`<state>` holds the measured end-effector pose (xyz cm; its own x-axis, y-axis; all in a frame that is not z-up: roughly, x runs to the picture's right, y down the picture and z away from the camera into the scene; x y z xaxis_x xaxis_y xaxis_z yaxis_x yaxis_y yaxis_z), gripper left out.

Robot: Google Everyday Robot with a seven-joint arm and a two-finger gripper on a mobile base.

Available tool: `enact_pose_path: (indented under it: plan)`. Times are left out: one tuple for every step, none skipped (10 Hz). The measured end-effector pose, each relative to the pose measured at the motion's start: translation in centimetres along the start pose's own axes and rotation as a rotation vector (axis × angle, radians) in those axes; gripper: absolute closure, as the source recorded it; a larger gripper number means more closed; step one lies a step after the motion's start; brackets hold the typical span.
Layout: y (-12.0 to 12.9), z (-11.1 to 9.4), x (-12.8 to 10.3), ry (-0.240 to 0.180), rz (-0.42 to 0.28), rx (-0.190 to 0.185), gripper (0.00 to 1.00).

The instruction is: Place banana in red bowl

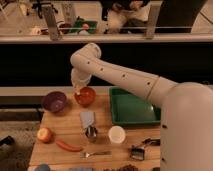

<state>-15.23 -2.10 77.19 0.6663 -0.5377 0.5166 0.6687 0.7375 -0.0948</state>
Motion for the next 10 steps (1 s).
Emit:
enact_pose_path:
  plan:
    - [0.0,0.5,0.4,0.001,0.005,0.013,1.0]
    - [0.3,1.1,1.1,0.006,0.017,0.034,1.0]
    - [0.5,1.3,1.1,0.002,0.029,0.051,1.0]
    - [0.5,1.4,1.2,-0.003,0.039,0.069,1.0]
    - [0.6,1.3,1.6,-0.013,0.055,0.1,1.0]
    - [0.7,1.2,2.0,-0.024,0.072,0.123,1.0]
    - [0.7,1.5,2.1,-0.052,0.088,0.15,1.0]
    - [0.6,1.7,2.1,-0.074,0.101,0.17,1.0]
    - [0.7,2.0,2.3,-0.094,0.115,0.187,1.0]
    - [0.8,2.4,2.5,-0.116,0.132,0.203,1.0]
